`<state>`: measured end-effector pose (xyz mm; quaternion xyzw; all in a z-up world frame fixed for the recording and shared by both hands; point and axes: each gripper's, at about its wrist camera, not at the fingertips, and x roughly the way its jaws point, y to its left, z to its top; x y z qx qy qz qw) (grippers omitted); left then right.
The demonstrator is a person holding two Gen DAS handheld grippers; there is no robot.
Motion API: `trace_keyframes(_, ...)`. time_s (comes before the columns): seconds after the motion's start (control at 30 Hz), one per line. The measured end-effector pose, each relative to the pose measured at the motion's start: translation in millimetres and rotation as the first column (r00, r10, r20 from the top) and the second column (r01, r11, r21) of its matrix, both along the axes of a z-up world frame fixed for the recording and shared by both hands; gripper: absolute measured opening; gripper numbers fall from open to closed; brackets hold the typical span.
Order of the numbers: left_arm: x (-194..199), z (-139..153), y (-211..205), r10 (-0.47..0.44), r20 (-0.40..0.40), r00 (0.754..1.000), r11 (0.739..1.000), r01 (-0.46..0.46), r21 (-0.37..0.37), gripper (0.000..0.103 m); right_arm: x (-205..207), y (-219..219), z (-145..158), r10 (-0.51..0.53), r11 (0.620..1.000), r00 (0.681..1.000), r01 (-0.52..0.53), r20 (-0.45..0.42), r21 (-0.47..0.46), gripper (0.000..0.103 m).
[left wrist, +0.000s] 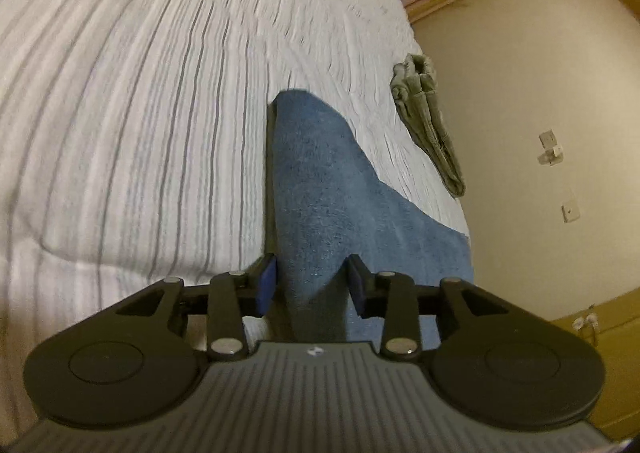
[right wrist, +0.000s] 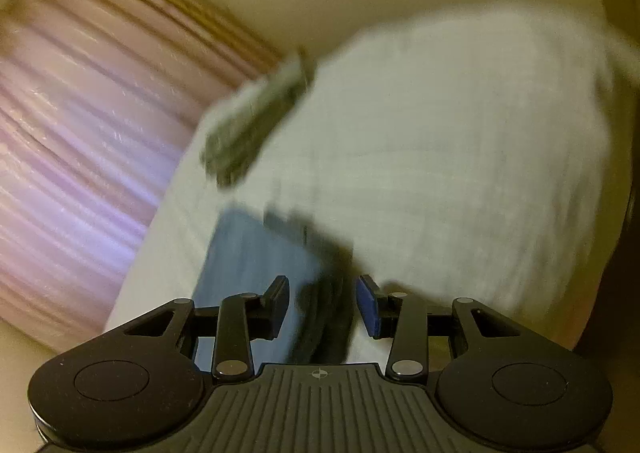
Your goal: Fold clothes
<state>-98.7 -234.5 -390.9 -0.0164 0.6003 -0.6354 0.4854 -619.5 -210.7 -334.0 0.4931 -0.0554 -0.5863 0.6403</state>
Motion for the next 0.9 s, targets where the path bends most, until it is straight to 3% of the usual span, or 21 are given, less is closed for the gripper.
trace_keyframes(0.1, -5, -2, 6, -0.023, 0.004, 1.0, 1.0, 0.023, -0.004, 0.042, 0, -18, -6, 0.026, 1.0, 0.999, -0.026, 0.031, 0.005, 0.07)
trace_keyframes(0.17, -10, -7, 8, -0.04, 0.0, 0.999, 0.999, 0.04, 0.002, 0.041, 8, -33, -18, 0.062, 0.998, 0.996, -0.063, 0.06, 0.03, 0.068)
trace_keyframes(0.2, -12, -8, 8, -0.046, -0.003, 0.999, 0.999, 0.046, 0.0, 0.039, 11, -41, -25, 0.079, 0.996, 0.994, -0.082, 0.075, 0.042, 0.039)
trace_keyframes(0.23, -13, -8, 7, -0.052, -0.006, 0.999, 0.999, 0.052, -0.005, 0.033, 15, -46, -29, 0.089, 0.994, 0.993, -0.094, 0.083, 0.054, 0.03)
trace_keyframes(0.27, -12, -7, 6, -0.056, -0.02, 0.998, 0.998, 0.056, -0.009, 0.019, 18, -42, -29, 0.074, 0.995, 0.995, -0.079, 0.07, 0.064, 0.025)
trace_keyframes(0.4, -3, -3, 2, -0.068, -0.054, 0.996, 0.998, 0.066, -0.023, 0.015, 22, -22, -18, 0.045, 0.992, 0.993, -0.058, 0.112, 0.114, 0.015)
trace_keyframes(0.5, 3, -6, 0, -0.062, -0.06, 0.996, 0.998, 0.06, -0.024, 0.014, 26, -22, -19, 0.063, 0.99, 0.997, -0.068, 0.041, 0.125, 0.015)
trace_keyframes(0.6, 5, -13, -3, -0.06, -0.084, 0.995, 0.998, 0.059, -0.01, 0.019, 15, -35, -37, 0.039, 0.984, 0.991, -0.06, 0.125, 0.168, 0.015)
trace_keyframes(0.67, 2, -15, -2, -0.061, -0.057, 0.997, 0.998, 0.062, 0.003, 0.035, 12, -31, -33, 0.057, 0.988, 0.989, -0.075, 0.133, 0.136, 0.016)
trace_keyframes(0.7, -1, -14, 0, -0.078, -0.036, 0.996, 0.997, 0.078, -0.005, 0.034, 10, -27, -29, 0.075, 0.99, 0.99, -0.089, 0.123, 0.111, 0.017)
trace_keyframes(0.73, -4, -13, 0, -0.095, -0.02, 0.995, 0.995, 0.095, -0.014, 0.027, 7, -24, -28, 0.089, 0.991, 0.988, -0.101, 0.125, 0.093, 0.036)
trace_keyframes(0.77, -6, -12, 0, -0.103, -0.014, 0.995, 0.995, 0.102, -0.021, 0.016, 3, -21, -27, 0.09, 0.991, 0.988, -0.101, 0.127, 0.083, 0.044)
trace_keyframes(0.8, -7, -12, 0, -0.102, -0.015, 0.995, 0.995, 0.102, -0.024, 0.016, -2, -19, -23, 0.089, 0.993, 0.988, -0.098, 0.127, 0.065, 0.05)
trace_keyframes(0.9, -6, -10, 1, -0.097, -0.023, 0.995, 0.995, 0.096, -0.025, 0.016, -16, -11, -12, 0.093, 0.995, 0.988, -0.095, 0.124, 0.011, 0.05)
